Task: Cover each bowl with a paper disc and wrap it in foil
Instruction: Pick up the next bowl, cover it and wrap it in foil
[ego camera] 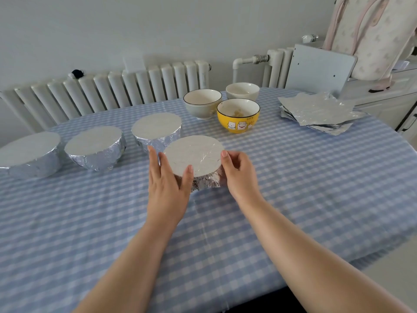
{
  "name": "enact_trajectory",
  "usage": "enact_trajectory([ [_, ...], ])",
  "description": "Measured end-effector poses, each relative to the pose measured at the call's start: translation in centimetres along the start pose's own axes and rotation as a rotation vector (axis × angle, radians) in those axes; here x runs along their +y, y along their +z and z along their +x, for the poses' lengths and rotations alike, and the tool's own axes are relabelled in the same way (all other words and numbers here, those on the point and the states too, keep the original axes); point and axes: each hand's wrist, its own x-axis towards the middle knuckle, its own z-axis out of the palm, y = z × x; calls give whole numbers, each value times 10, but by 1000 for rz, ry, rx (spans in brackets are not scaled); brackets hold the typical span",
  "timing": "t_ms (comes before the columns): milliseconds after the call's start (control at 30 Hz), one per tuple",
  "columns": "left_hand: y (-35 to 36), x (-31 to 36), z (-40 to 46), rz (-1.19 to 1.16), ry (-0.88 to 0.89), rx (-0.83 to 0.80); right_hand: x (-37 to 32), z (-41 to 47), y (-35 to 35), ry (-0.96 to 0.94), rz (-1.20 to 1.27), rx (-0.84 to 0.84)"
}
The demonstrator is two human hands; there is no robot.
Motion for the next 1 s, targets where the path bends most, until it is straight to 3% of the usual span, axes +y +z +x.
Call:
enact_trajectory([
  [167,0,-3,1,11,27,-18,3,-5,0,-42,-51,42],
  [467,2,-2,0,-103,6,-44,4,-8,2,61,-58,53],
  [1000,2,-3,2,-123,10,-56,-1,-4,13,262,227,152],
])
